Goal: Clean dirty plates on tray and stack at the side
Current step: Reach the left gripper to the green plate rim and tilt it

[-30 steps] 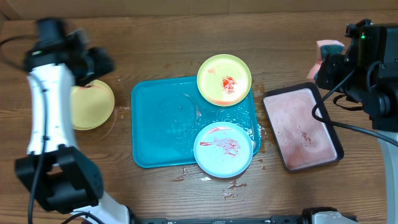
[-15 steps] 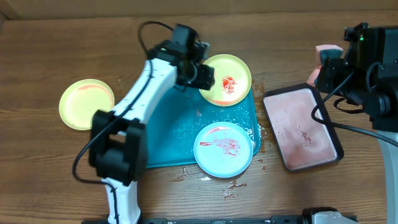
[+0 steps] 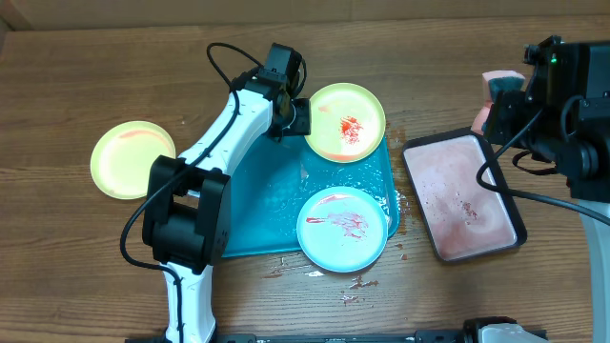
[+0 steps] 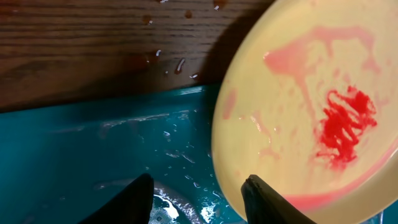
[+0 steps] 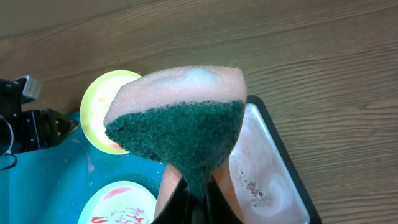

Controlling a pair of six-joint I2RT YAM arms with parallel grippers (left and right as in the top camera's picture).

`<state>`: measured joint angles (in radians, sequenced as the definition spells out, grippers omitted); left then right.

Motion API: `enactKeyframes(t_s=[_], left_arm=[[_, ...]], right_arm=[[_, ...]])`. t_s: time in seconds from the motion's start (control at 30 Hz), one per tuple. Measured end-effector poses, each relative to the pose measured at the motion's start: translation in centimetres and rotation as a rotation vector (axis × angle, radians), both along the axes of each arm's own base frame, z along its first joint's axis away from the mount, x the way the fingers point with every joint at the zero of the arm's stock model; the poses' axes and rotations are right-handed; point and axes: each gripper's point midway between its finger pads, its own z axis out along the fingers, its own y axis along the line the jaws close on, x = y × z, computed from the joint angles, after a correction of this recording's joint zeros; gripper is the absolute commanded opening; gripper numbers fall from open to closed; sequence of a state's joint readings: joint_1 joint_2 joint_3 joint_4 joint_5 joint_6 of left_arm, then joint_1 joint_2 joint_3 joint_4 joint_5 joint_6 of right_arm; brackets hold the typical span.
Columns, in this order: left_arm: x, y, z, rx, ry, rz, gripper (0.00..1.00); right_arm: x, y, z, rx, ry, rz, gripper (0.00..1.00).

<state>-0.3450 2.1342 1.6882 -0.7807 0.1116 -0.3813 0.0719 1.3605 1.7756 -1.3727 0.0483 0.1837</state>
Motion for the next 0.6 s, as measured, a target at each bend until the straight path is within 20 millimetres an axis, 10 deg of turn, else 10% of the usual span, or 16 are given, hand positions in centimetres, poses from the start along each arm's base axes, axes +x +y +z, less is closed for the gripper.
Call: enactKeyframes(t_s=[0.6], left_arm=[[0.4,-1.1,-1.8,-0.042,0.028,0.094,0.46]], right_arm=[[0.0,0.2,0.0,0.008,0.001,0.008,0.04]])
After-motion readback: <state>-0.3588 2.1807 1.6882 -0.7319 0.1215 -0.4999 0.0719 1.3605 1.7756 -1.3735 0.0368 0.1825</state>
